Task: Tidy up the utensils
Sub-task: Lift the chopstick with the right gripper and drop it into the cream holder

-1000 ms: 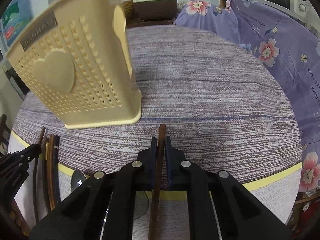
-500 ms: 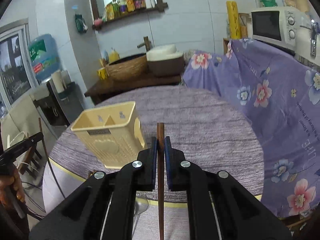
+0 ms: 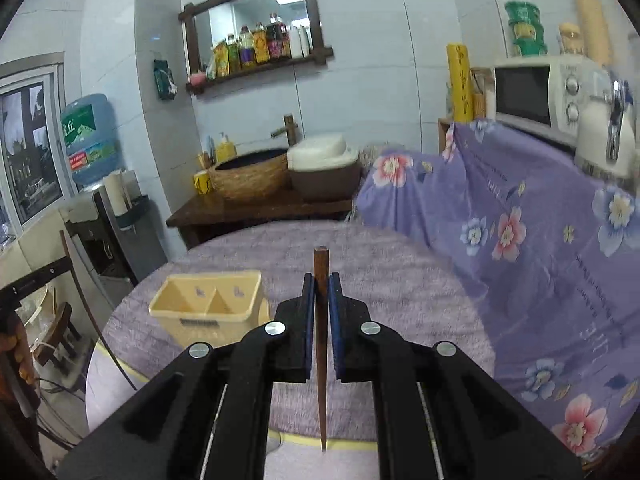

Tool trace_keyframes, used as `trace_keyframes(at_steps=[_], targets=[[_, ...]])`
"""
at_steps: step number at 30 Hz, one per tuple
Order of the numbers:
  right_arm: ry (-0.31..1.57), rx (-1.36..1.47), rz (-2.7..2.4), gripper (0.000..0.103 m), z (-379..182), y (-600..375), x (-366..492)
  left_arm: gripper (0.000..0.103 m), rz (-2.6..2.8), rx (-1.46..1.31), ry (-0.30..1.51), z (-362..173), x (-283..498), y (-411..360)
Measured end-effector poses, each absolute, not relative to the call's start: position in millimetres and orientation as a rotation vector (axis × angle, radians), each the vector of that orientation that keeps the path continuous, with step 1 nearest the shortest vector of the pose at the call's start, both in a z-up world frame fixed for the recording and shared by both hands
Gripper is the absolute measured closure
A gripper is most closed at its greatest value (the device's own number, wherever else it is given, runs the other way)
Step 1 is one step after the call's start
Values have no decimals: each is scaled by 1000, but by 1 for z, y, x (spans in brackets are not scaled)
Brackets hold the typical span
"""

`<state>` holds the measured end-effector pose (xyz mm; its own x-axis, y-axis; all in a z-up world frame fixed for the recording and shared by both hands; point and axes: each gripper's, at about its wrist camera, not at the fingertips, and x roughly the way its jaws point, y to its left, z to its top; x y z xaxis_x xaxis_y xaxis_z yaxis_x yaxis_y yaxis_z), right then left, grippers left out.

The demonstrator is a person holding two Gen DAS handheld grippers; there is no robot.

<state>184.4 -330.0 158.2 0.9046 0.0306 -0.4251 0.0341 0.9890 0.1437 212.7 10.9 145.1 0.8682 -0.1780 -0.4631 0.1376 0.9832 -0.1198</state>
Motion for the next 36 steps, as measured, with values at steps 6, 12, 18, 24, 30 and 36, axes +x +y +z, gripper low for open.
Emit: trace_keyframes(at_steps=[6, 12, 18, 24, 30, 36], targets=[[303, 123, 19, 95, 245, -315, 207, 95, -195, -89, 340, 229, 215, -8], [232, 151, 92, 95, 296, -286, 227, 95, -227, -101, 253, 265, 223, -41], [305, 145, 125, 95, 253, -255, 248, 95, -246, -142, 315, 219, 250, -69], [414, 155, 133, 95, 192, -248, 263, 95, -228, -142, 382, 165, 264, -84], [462, 187, 122, 95, 160, -253, 271, 95, -229, -127, 474, 121, 271, -87], [455, 205, 99, 95, 155, -262, 273, 95, -233, -128, 532, 102, 276, -91]])
